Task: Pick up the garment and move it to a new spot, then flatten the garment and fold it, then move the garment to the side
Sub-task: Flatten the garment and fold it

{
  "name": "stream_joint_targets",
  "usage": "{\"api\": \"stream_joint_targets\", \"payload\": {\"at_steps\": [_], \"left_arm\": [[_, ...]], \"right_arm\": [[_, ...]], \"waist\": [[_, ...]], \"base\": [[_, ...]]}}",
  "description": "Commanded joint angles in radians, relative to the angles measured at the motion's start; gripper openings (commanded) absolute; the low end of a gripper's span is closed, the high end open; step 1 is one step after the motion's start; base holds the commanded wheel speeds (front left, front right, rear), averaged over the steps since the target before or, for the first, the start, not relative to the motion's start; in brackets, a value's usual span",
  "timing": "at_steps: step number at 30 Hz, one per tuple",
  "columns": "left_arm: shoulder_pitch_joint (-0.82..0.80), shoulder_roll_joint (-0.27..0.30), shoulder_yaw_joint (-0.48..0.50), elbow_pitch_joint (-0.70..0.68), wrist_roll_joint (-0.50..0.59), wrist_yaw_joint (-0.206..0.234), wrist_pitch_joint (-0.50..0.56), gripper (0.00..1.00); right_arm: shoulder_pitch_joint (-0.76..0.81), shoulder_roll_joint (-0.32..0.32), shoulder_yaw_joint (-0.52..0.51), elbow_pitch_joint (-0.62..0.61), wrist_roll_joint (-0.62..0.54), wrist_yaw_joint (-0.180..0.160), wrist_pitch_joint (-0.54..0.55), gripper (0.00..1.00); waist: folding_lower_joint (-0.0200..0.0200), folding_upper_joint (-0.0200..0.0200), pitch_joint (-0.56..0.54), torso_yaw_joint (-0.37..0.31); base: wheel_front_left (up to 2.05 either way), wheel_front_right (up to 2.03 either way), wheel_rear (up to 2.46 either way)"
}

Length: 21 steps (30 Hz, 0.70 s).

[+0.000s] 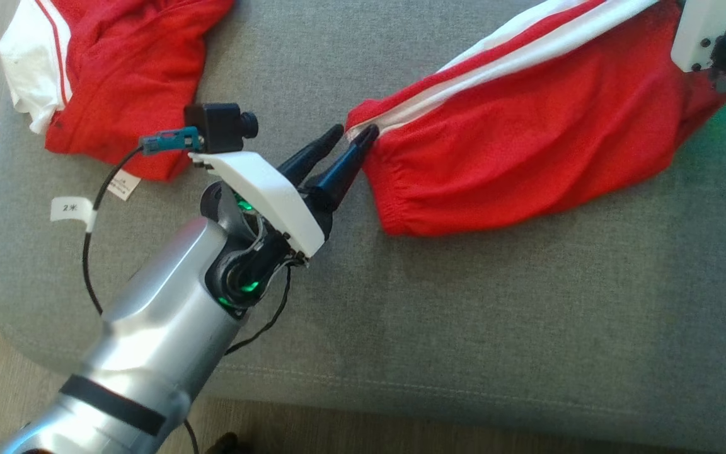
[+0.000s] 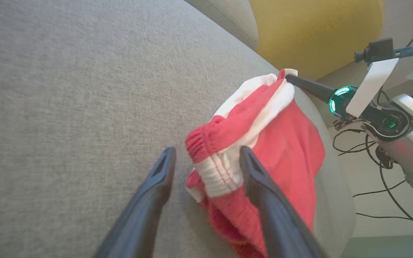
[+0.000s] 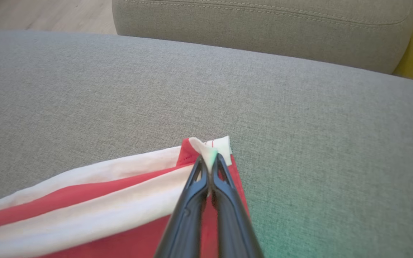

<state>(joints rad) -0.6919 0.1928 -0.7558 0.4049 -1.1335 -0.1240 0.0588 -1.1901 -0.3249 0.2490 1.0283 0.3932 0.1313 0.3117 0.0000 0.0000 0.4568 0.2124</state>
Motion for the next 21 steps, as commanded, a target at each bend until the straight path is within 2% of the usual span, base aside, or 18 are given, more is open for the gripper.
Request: {"api": "stream_joint_targets", "payload": {"at_steps": [1,11,12,13,17,21], "left_arm": [[-0.044,0.015,0.037,-0.009,0.013,-0.006,-0.018,1.0],[-0.059,-0.009,0.031,0.036,0.032,-0.007,-0.081,1.0],[-0.059,-0.009,0.027,0.037,0.032,-0.007,-0.083,1.0],[-0.058,-0.01,0.024,0.038,0.033,-0.007,-0.086,1.0],[-0.05,-0.003,0.021,0.055,0.045,-0.007,-0.116,1.0],[-0.031,0.003,0.023,0.077,0.082,0.006,-0.186,1.0]], "right_arm": [[-0.045,0.004,0.015,-0.018,0.01,-0.001,-0.015,0.0],[-0.07,-0.007,0.05,0.034,0.026,-0.001,-0.059,0.0],[-0.073,-0.01,0.048,0.04,0.025,-0.001,-0.073,0.47],[-0.075,-0.01,0.045,0.049,0.026,-0.001,-0.084,1.0],[-0.071,-0.003,0.043,0.099,0.017,-0.001,-0.106,1.0],[-0.051,0.019,0.033,0.144,-0.002,-0.001,-0.19,1.0]], "waist": [[0.0,0.0,0.002,0.003],[0.0,0.0,0.009,0.025],[0.0,0.0,0.009,0.027],[0.0,0.0,0.008,0.029],[0.0,0.0,-0.01,0.023],[0.0,0.0,-0.053,-0.003]], "base": [[0.0,0.0,0.0],[0.0,0.0,0.0],[0.0,0.0,0.0],[0.0,0.0,0.0],[0.0,0.0,0.0],[0.0,0.0,0.0]]}}
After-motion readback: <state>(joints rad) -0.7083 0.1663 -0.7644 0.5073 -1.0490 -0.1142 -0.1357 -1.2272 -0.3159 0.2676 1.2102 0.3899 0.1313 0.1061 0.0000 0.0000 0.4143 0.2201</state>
